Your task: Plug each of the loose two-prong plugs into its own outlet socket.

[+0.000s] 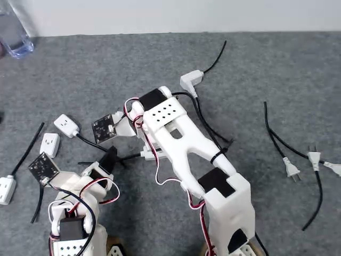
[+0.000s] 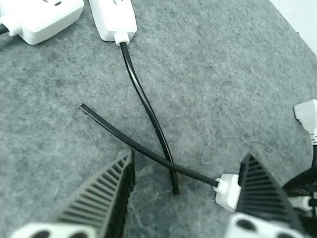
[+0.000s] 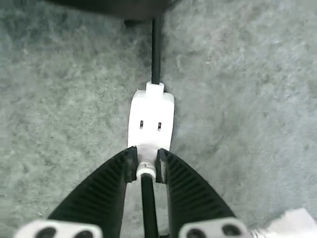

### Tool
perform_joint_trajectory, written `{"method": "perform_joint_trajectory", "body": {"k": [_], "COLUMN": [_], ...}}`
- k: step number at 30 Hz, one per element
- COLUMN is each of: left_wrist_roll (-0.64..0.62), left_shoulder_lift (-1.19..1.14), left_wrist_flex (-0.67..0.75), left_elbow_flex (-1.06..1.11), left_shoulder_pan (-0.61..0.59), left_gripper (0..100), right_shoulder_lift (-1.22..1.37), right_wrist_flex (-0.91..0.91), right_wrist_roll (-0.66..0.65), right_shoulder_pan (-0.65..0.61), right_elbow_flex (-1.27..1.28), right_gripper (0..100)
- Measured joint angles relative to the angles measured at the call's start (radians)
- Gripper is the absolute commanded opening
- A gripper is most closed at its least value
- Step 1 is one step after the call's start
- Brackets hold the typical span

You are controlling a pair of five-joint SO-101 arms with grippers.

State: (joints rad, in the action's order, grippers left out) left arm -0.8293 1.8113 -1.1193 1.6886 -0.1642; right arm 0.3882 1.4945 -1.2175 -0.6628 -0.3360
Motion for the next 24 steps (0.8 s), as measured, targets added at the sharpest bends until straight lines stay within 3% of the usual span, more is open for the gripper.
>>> {"method": "perform_joint_trajectory", "body": {"k": [7,13,20,24], "left_wrist_roll": [-0.003,-0.021,-0.457,-0.543], "left_shoulder_lift": [0.0,0.0,0.0,0.0], "left_wrist_flex": [0.109,0.296,0.516,0.479], "left_elbow_flex": [0.0,0.0,0.0,0.0], "left_shoulder_pan": [0.006,0.127,0.295,0.46], "left_gripper": [32,32,32,32], "right_shoulder_lift": [-0.249,-0.468,-0.637,-0.657], "right_wrist_flex": [0.02,0.028,0.006,-0.026], "right_wrist_roll": [0.106,0.331,0.585,0.606], "right_shoulder_pan": [-0.031,-0.025,0.015,0.015], "right_elbow_flex": [0.0,0.0,0.017,0.017], "right_gripper": [0.8,0.8,0.8,0.8]}}
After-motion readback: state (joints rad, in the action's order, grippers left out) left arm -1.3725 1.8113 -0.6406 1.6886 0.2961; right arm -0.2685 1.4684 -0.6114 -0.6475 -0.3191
